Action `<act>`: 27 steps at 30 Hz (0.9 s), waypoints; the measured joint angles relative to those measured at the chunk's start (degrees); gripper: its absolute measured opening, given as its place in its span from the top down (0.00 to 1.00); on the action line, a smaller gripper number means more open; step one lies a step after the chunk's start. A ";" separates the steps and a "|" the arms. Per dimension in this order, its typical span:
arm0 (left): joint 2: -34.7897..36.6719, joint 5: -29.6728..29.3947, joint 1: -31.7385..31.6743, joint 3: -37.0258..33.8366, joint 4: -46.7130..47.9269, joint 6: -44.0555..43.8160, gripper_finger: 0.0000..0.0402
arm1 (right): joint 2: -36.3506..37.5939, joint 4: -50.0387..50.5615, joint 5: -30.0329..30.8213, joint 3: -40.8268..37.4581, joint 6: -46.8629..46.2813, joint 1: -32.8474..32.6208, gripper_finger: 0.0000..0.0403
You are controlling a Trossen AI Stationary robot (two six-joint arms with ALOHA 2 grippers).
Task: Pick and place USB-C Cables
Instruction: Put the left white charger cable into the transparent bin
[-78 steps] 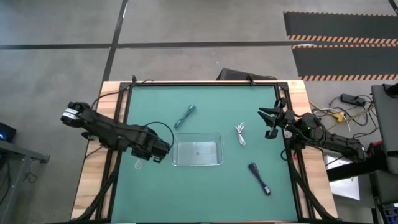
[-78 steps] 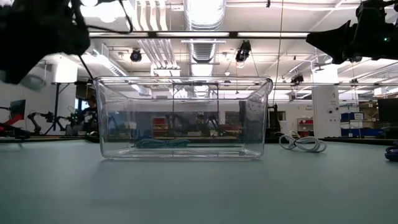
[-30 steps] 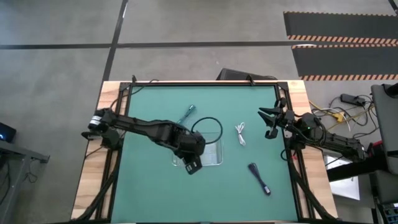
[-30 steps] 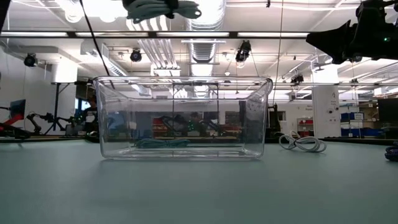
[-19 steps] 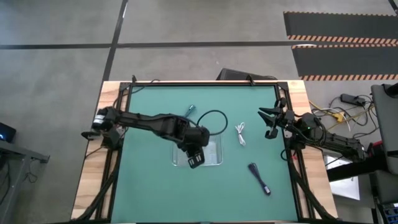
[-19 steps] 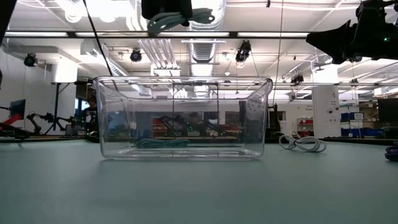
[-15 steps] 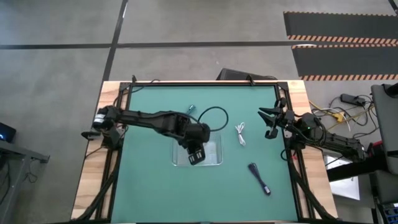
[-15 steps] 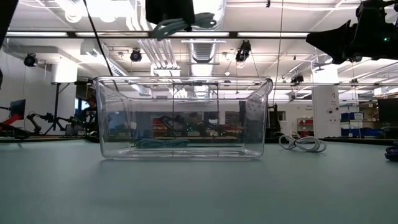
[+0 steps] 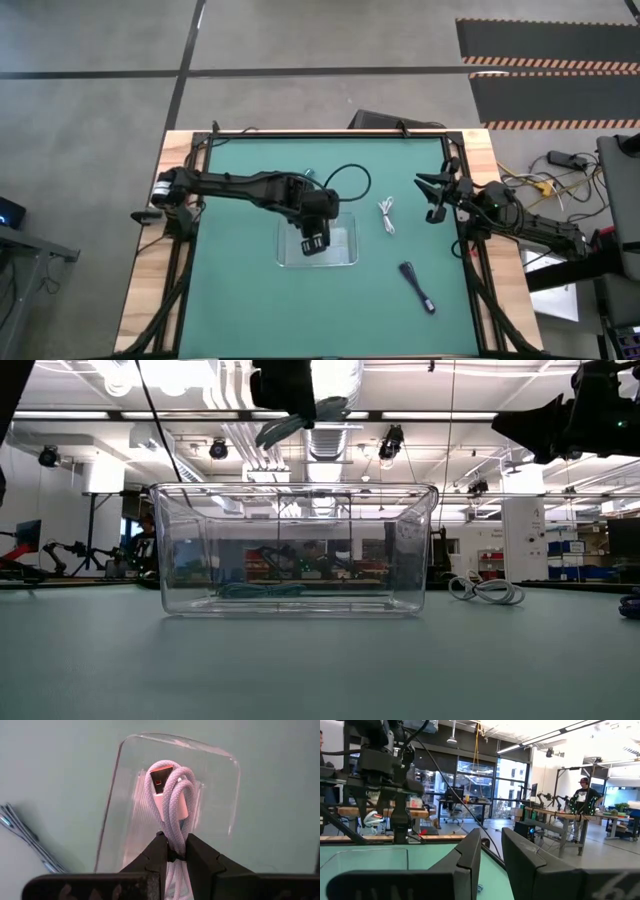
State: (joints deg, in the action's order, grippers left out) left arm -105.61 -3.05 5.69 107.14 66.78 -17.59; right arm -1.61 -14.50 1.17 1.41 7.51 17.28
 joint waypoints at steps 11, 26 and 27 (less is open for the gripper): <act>-0.12 -0.54 -0.12 -3.06 -0.85 2.08 0.91 | -0.02 1.04 0.44 0.00 0.16 0.00 0.83; -0.21 -0.50 -0.11 -11.43 -9.82 1.73 0.91 | -0.04 1.00 0.46 0.00 0.22 0.00 0.83; -0.21 -0.52 -0.11 -11.95 -10.40 1.71 0.91 | -0.04 1.00 0.44 0.00 0.22 0.00 0.83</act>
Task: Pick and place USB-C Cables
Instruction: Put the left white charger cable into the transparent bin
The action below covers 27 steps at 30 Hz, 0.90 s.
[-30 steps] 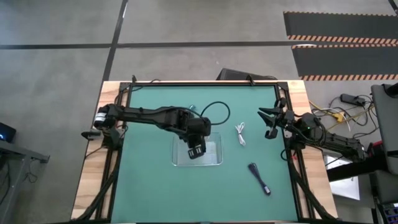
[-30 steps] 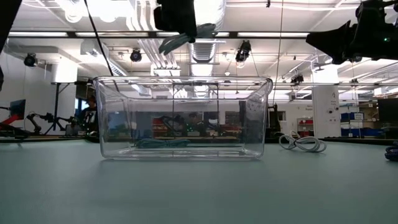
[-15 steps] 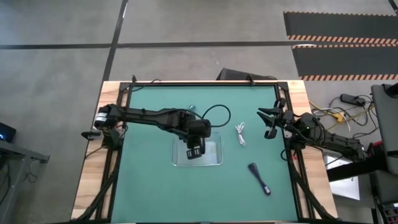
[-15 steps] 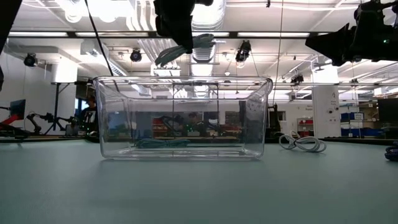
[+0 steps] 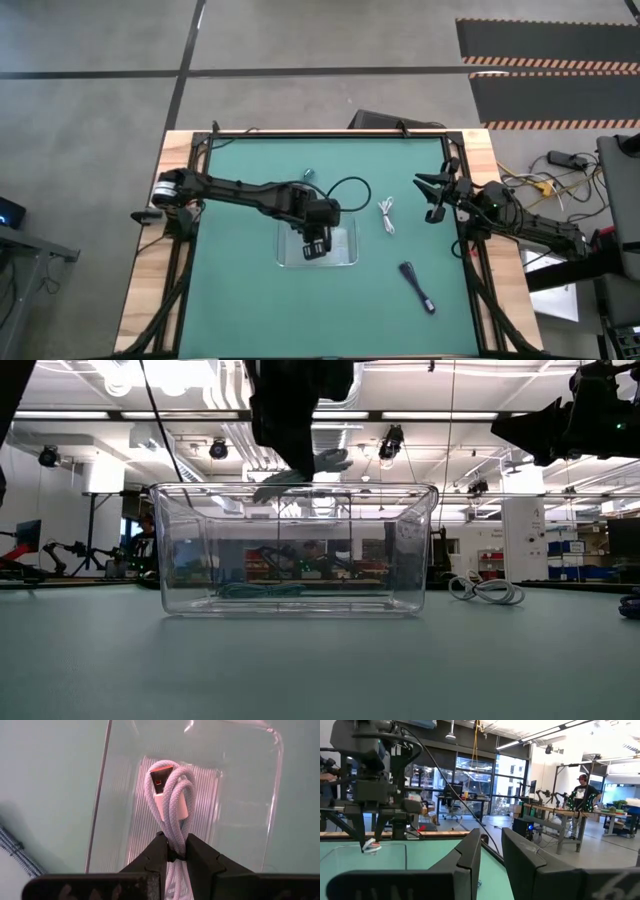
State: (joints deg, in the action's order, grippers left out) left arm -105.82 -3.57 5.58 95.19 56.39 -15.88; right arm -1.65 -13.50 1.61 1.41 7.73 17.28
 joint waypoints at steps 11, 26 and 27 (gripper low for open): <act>-0.52 0.02 0.00 -6.01 -7.20 0.02 0.91 | 0.00 0.00 0.01 0.00 0.00 0.00 0.83; -1.08 0.02 0.00 -11.43 -12.60 -0.15 0.91 | 0.00 0.00 0.02 0.00 0.00 0.00 0.83; -1.19 0.02 0.00 -11.63 -12.67 -0.16 0.91 | 0.00 0.00 0.02 0.00 0.00 0.00 0.83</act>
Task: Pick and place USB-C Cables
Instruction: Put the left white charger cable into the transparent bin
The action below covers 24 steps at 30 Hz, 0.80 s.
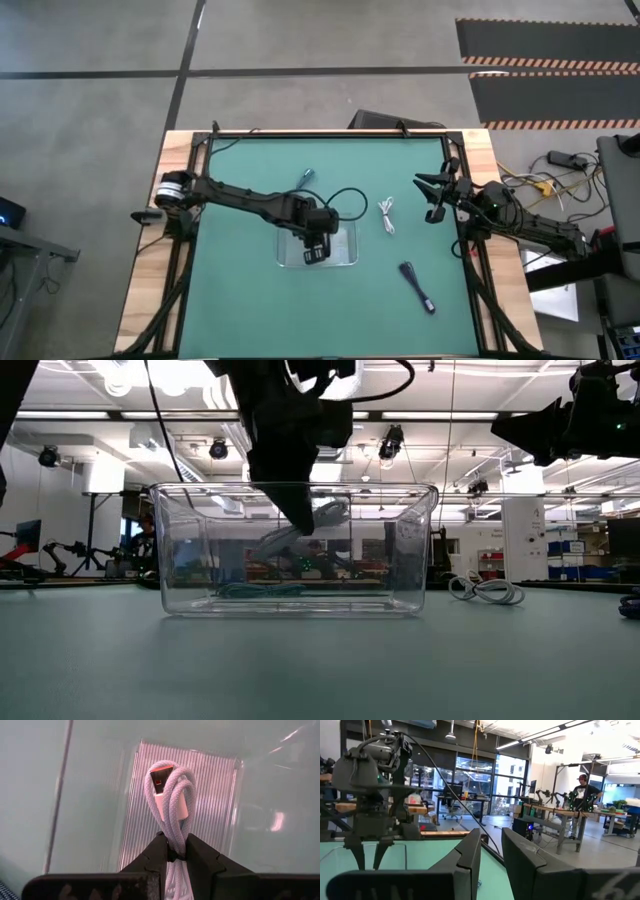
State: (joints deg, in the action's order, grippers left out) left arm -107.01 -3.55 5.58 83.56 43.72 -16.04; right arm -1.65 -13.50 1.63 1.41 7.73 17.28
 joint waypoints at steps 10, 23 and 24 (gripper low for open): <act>-0.08 -1.11 0.00 -0.43 -1.70 -0.04 0.91 | 0.00 0.02 0.00 0.00 0.00 0.00 0.83; -0.08 -6.18 0.55 -1.42 -3.62 -0.08 0.91 | 0.00 0.11 0.00 0.00 0.00 0.00 0.83; -0.08 -6.53 0.55 -1.81 -3.72 -0.09 0.91 | 0.00 0.12 0.00 0.00 -0.01 0.01 0.83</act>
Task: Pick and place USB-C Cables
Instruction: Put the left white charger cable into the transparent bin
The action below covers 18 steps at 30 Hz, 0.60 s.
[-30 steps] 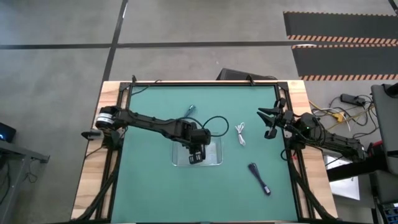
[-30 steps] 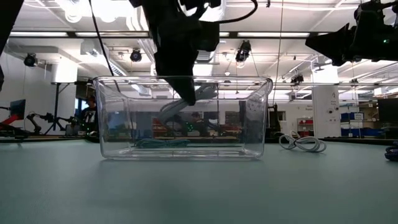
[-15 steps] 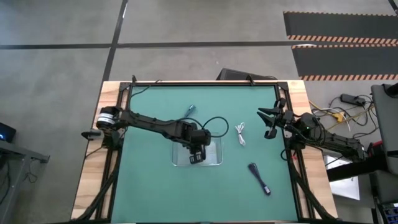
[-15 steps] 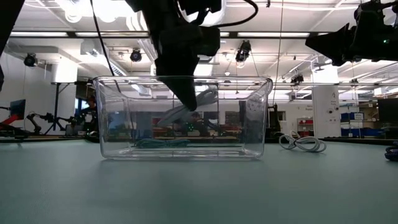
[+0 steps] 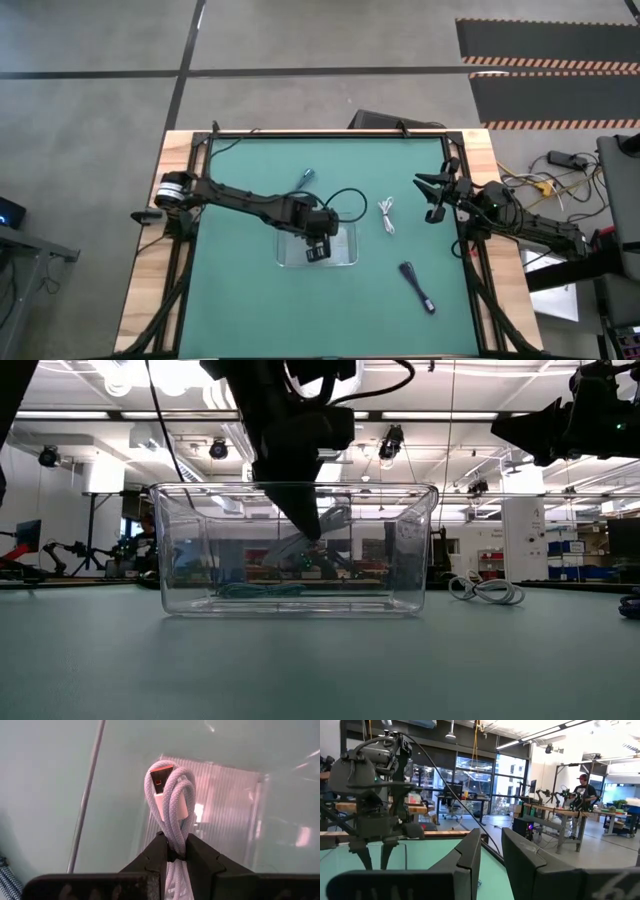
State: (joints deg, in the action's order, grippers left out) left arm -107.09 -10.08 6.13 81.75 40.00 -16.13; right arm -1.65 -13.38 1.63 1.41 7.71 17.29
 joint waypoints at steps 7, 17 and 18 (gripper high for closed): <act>0.00 -0.95 0.00 -3.54 -3.49 -0.05 0.91 | 0.00 0.01 0.00 0.00 0.01 -0.01 0.83; 0.07 -0.93 0.00 -5.04 -3.78 -0.20 0.91 | 0.00 0.03 0.00 0.00 0.01 -0.01 0.83; 0.07 -0.93 0.00 -5.14 -3.78 -0.20 0.91 | 0.00 0.03 0.00 0.00 0.01 0.01 0.83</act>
State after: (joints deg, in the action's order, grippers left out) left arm -107.02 -11.00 6.13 76.61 36.22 -16.34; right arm -1.65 -13.34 1.63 1.41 7.73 17.30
